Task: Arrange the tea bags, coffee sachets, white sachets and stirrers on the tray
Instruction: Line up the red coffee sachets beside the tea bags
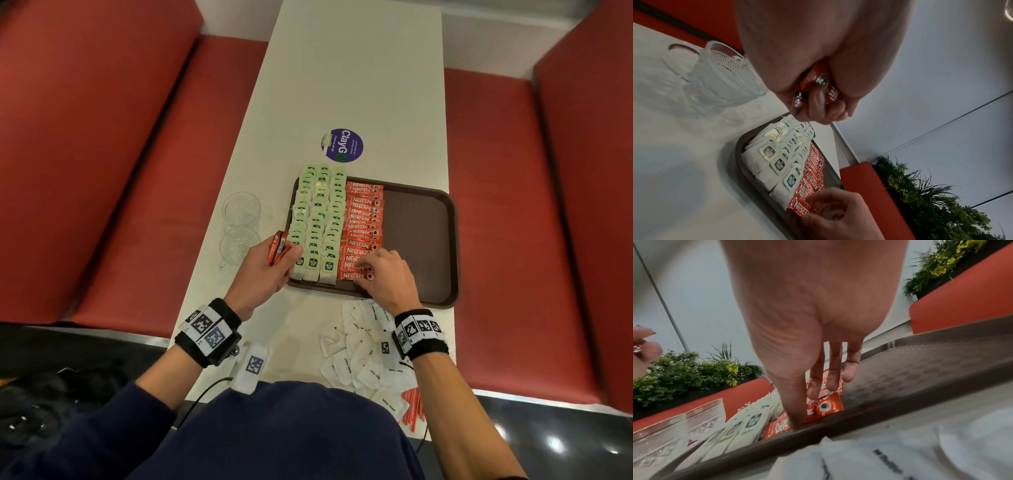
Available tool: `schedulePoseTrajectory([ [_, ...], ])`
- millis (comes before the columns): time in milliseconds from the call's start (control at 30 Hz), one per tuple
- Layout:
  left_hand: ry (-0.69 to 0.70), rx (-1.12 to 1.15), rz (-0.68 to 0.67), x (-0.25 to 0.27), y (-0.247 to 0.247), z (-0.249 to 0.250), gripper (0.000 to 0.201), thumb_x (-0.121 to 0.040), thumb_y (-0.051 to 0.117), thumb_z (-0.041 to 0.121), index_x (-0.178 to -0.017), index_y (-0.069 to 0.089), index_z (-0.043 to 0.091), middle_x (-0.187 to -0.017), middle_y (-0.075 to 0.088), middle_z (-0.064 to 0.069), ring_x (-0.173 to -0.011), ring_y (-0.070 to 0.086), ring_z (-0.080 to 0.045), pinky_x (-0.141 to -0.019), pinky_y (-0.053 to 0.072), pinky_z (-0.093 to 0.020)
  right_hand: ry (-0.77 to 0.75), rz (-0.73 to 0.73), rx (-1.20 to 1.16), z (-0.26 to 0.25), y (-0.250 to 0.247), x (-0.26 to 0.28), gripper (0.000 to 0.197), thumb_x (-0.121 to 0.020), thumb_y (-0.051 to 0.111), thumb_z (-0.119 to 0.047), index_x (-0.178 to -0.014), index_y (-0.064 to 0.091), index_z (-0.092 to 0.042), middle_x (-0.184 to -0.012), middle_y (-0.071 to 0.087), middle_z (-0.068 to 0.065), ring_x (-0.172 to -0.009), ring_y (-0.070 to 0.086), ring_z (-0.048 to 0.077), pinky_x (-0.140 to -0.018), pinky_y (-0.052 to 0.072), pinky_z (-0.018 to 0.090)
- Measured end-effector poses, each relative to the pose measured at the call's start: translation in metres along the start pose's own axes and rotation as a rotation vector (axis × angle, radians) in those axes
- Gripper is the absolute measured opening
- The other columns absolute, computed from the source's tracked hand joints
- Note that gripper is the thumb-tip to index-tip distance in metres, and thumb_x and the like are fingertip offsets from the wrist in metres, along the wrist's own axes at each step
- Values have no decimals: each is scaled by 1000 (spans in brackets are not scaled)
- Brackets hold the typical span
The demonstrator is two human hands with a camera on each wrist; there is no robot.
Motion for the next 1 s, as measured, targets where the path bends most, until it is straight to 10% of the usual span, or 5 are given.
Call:
schedulePoseTrajectory([
  [200, -44, 7, -105, 5, 7, -5, 21, -108, 67, 32, -90, 59, 23, -72, 49, -3, -60, 42, -14, -52, 35, -24, 11, 39, 44, 2, 4, -2, 24, -97, 78, -44, -117, 75, -30, -120, 71, -7, -109, 57, 20, -92, 48, 40],
  [567, -62, 157, -190, 8, 13, -4, 36, -112, 58, 21, -127, 55, -12, -87, 67, -14, -58, 51, -19, -50, 38, -25, 36, 89, 11, 3, 6, -1, 31, -95, 81, -42, -122, 72, -29, -126, 68, -4, -114, 57, 22, -94, 49, 41],
  [800, -17, 70, -239, 11, 18, 5, 15, -111, 62, 32, -110, 57, 17, -79, 62, -12, -52, 43, -19, -43, 31, -24, 7, 156, -622, -54, -59, 16, 18, -103, 72, -50, -112, 77, -35, -86, 71, -9, -80, 65, 6, -72, 50, 22],
  [1000, 34, -41, -251, 7, 28, 16, 27, -104, 73, 31, -102, 51, 16, -71, 57, -9, -54, 43, -16, -46, 33, -26, -53, -64, -949, -104, -88, 24, 7, -104, 75, -33, -105, 76, -27, -87, 75, 0, -72, 70, 18, -70, 62, 53],
])
Point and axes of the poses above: each hand's wrist, its own x-axis away from the middle knuckle, its own y-axis out of the palm, z = x × y, the point moved 5 cm from there along -x, towards the middle knuckle
